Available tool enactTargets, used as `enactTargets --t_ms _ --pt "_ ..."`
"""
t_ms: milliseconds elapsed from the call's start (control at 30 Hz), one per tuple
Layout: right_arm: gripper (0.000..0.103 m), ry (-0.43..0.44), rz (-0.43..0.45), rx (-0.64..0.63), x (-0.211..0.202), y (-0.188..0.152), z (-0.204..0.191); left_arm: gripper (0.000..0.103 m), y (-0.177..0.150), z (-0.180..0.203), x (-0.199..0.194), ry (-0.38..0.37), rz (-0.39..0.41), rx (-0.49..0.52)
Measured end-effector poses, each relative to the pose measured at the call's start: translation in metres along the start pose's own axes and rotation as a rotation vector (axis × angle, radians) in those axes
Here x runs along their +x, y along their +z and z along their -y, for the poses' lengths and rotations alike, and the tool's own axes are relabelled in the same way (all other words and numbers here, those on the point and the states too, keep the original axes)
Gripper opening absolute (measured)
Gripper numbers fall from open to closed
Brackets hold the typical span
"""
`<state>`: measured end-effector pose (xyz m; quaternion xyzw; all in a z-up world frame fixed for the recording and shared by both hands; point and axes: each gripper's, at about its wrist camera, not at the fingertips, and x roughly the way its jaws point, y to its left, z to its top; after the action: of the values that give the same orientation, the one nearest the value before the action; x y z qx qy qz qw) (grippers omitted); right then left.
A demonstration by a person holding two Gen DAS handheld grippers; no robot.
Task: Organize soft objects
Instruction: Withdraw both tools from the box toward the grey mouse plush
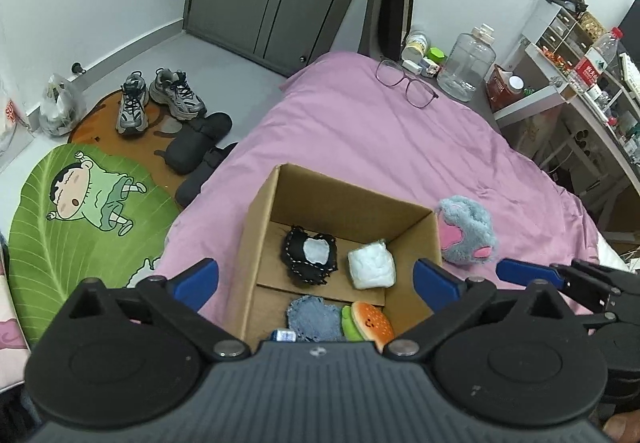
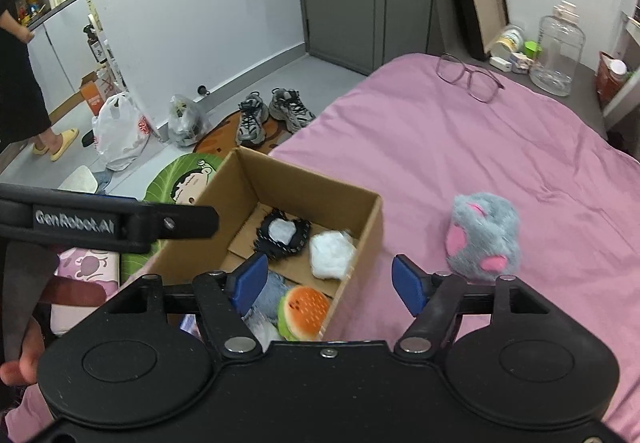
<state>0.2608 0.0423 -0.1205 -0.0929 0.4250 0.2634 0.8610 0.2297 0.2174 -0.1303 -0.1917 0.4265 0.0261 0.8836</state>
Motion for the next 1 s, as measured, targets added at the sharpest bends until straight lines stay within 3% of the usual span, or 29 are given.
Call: enactTargets --t_ms 367,800,1000 --pt "0.092 -0.071 0.042 0.062 -0.034 -0.020 0.028 0.103 -0.008 0.028 -0.016 -0.024 0.057 0.065" --pt "0.103 -0.142 0.028 0.153 -0.059 -0.045 0.066 0.103 -0.022 0.075 -0.023 -0.029 0.037 0.153" --pt "0.103 -0.164 0.033 0.184 -0.069 -0.053 0.083 0.103 -0.025 0.089 -0.022 -0.046 0.025 0.171"
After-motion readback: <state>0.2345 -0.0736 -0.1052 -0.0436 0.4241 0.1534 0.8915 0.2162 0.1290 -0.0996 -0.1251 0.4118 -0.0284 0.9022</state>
